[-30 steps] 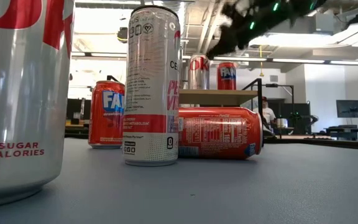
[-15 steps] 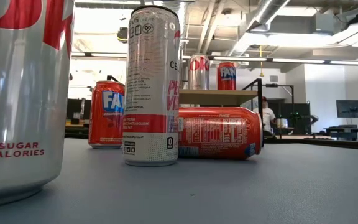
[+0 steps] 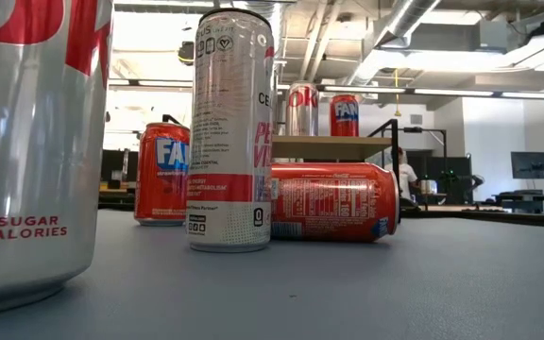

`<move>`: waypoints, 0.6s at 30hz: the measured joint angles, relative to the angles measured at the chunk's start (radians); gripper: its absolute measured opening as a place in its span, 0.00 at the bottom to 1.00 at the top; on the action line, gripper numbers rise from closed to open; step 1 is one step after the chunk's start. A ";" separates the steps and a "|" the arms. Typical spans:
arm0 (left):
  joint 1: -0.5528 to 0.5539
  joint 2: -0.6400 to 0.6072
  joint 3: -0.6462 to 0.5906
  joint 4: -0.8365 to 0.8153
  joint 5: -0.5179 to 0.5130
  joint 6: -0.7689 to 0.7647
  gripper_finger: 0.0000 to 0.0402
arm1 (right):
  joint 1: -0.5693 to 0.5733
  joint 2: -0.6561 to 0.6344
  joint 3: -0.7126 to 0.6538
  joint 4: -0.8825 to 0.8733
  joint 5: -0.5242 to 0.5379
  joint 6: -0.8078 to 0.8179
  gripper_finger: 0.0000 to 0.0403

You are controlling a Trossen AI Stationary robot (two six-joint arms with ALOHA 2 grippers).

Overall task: Place canned beverage on shelf
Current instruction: Put the top left orange soda can on the shelf aligned with the other orange soda can

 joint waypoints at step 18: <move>0.106 0.040 -0.028 0.132 0.458 -0.140 0.82 | 0.044 0.272 -0.167 0.538 0.147 -0.186 0.22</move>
